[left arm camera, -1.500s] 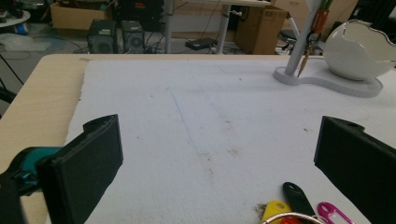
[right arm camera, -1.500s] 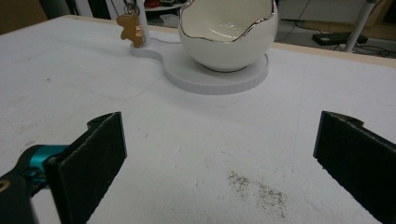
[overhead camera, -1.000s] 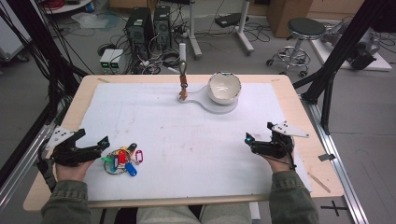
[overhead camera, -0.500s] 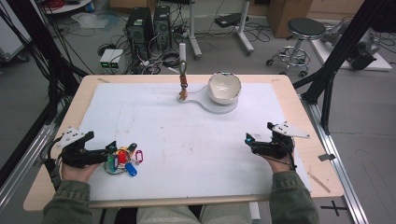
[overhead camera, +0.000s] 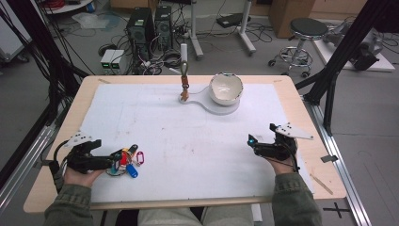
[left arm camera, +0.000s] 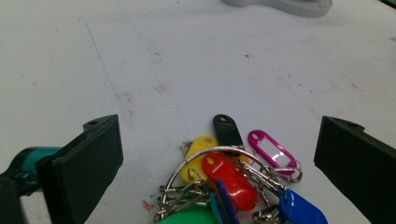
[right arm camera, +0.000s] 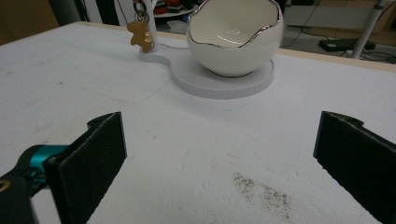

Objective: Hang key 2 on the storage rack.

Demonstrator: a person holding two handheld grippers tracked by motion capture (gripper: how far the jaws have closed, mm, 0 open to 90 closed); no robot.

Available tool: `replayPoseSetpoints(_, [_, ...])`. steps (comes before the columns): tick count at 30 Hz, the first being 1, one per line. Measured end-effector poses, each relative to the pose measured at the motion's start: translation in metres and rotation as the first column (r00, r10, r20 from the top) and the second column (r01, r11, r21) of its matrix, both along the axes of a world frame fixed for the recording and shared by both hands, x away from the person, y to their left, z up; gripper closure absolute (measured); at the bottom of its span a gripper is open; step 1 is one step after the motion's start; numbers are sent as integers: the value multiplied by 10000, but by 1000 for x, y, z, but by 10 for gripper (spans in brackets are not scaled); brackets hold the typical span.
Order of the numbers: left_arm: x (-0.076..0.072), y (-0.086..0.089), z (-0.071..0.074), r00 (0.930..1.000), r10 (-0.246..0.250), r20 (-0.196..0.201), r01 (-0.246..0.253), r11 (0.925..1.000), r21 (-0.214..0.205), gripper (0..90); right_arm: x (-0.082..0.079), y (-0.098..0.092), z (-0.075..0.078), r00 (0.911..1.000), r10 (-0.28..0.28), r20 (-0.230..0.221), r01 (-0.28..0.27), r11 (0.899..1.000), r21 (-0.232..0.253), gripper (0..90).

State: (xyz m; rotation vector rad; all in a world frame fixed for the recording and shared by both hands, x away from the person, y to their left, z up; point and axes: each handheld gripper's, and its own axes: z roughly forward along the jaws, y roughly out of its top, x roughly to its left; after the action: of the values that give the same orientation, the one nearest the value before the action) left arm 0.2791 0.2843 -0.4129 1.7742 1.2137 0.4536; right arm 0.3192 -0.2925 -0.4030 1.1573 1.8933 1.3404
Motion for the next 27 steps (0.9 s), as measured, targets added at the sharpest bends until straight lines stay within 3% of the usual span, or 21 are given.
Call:
replayPoseSetpoints(4, [1, -3, -3, 9983, -207, -542, 220, 9995, 238, 17, 0, 0, 0, 9999, 35, -105, -35, 10000, 13, 17])
replayPoseSetpoints(9, [1, -5, -5, 9956, -227, -904, 268, 9986, 450, 17, -1, 1, 0, 9999, 77, -112, -77, 10000, 11, 17])
replayPoseSetpoints(15, [-3, -5, -5, 9954, -171, -945, 211, 9989, 409, 142, 0, 1, -1, 9999, 113, -107, -113, 9999, -13, 17])
replayPoseSetpoints(22, [-4, -9, -7, 9912, -285, -1293, 358, 9979, 545, 197, -1, 0, -1, 9999, 48, -111, -48, 10000, -19, 17])
replayPoseSetpoints(27, [-2, -6, -10, 9851, -264, -1701, 337, 9986, 401, 270, 0, 1, -1, 9999, 48, -99, -49, 10000, -73, 17])
